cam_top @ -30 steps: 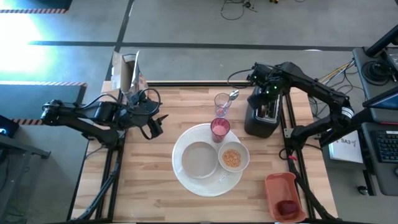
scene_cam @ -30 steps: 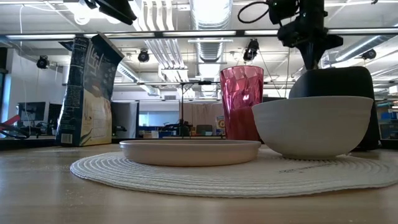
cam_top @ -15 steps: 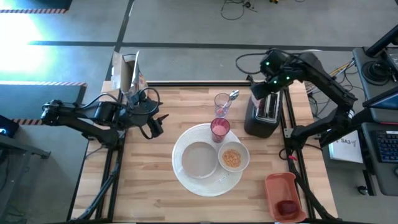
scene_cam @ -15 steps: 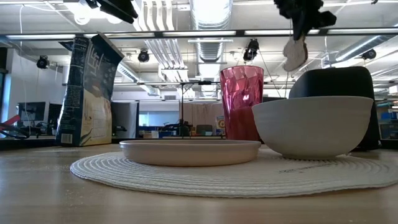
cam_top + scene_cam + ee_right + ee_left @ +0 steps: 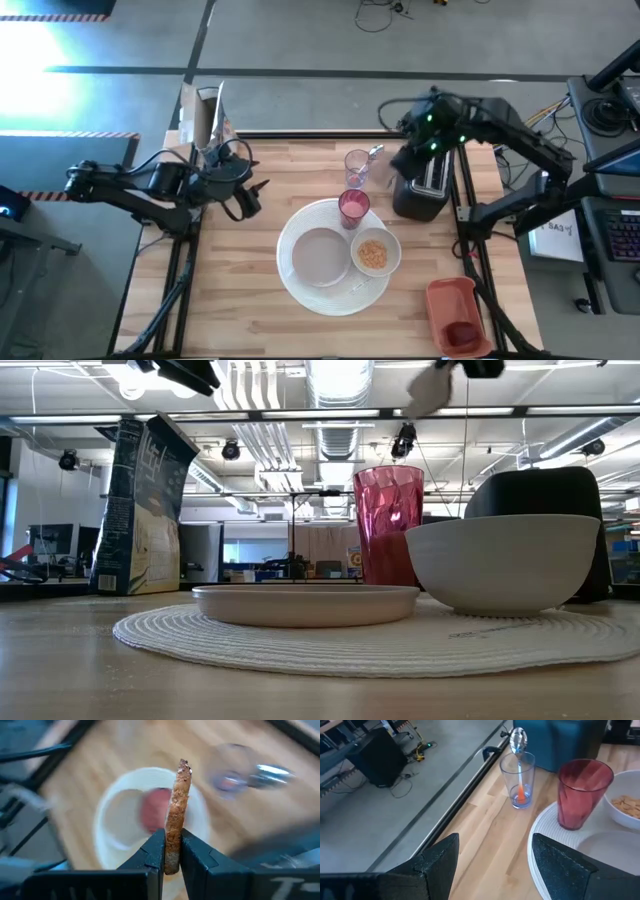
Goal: Arrange a breakfast setting
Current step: Put the bagel from the toaster on the gray plate
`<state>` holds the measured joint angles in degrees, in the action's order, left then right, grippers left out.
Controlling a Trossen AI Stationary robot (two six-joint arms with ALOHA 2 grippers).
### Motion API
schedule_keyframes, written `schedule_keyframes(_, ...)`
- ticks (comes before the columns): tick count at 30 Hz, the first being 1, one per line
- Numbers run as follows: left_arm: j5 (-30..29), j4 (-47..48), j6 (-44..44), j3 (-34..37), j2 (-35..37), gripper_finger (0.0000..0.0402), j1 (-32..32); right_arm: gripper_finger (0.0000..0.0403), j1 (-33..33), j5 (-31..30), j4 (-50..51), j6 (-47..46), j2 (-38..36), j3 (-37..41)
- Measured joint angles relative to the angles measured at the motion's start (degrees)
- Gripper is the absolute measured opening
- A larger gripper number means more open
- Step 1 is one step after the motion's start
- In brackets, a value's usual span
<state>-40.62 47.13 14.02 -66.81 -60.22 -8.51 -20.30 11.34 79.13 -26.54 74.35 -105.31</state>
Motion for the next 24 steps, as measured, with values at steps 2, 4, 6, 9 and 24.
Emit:
schedule_keyframes(2, -0.06, 0.00, 0.02, 0.00, 0.40, 0.0236, 0.04, 0.0038, 4.22, 0.85, -4.38, -0.02, 0.09, 1.08)
schedule_keyframes(4, -0.10, 0.02, 0.02, 0.00, 0.86, 0.0236, 0.07, 0.0038, 8.80, 0.72, -8.31, -0.01, 0.50, 2.05)
schedule_keyframes(6, -0.09, 0.03, 0.02, 0.00, 1.31, 0.0236, 0.07, 0.0038, 12.81, 0.28, -12.79, 0.10, 1.09, 3.32)
schedule_keyframes(9, -0.08, 0.17, 0.02, 0.00, 2.08, 0.0236, 0.09, 0.0038, 19.17, -1.56, -20.28, 0.47, 2.78, 5.24)
schedule_keyframes(24, 0.27, 0.91, 0.02, 0.00, 4.90, 0.0236, 0.09, 0.0038, 34.54, -11.83, -29.94, 0.94, 21.78, 7.33)
